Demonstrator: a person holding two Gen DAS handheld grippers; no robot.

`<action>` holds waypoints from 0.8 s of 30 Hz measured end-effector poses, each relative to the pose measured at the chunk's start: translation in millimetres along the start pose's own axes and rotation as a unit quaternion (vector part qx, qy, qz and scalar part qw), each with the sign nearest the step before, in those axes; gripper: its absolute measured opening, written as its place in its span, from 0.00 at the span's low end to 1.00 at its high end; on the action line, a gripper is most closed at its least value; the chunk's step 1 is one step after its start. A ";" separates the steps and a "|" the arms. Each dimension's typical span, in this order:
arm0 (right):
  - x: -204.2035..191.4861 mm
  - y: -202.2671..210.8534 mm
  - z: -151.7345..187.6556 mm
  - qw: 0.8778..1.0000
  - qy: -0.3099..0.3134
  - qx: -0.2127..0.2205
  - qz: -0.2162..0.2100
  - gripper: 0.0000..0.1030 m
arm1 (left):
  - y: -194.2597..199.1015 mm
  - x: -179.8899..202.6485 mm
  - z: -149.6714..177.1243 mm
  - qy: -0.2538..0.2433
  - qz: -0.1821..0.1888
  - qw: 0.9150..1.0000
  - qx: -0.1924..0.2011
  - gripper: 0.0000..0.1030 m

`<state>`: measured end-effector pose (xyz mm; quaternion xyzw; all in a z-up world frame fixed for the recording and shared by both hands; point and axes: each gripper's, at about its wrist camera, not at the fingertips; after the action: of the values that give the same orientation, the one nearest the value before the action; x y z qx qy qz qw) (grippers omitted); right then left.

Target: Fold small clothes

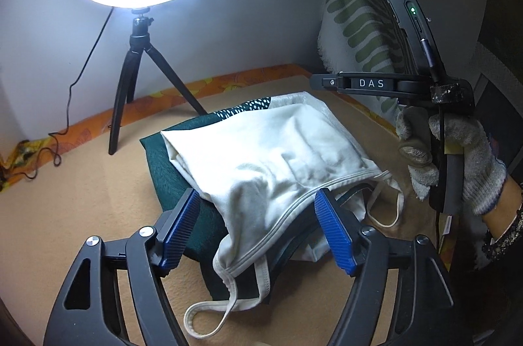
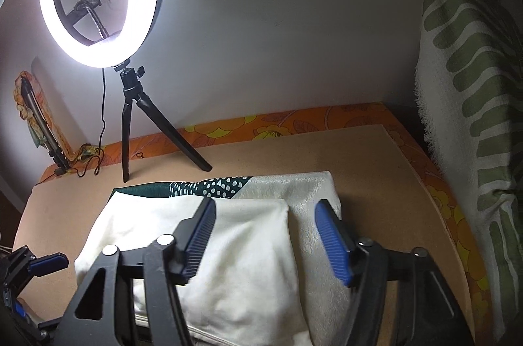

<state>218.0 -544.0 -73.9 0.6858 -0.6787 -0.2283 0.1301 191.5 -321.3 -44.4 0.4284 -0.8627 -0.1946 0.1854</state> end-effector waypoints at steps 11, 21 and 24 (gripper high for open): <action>-28.2 33.4 5.9 1.000 0.013 0.019 0.013 0.94 | 30.5 -8.2 9.6 0.016 -0.019 1.000 0.000 0.72; -56.2 79.8 24.1 0.999 0.013 0.036 0.015 0.97 | 77.4 -0.7 15.1 0.018 -0.017 1.000 0.015 0.75; -64.1 92.5 28.7 0.999 0.010 0.040 0.014 0.97 | 91.5 0.9 17.4 0.015 -0.019 0.999 0.022 0.75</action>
<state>124.9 -480.9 -44.7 0.6831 -0.6955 -0.1920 0.1126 121.5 -267.9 -14.0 0.4518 -0.8555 -0.1722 0.1852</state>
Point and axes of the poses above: each gripper's, at about its wrist camera, not at the fingertips, and y roughly against the way its jaws point, x to its right, z to its underside, and after that the axes turned 14 degrees about x, right-handed
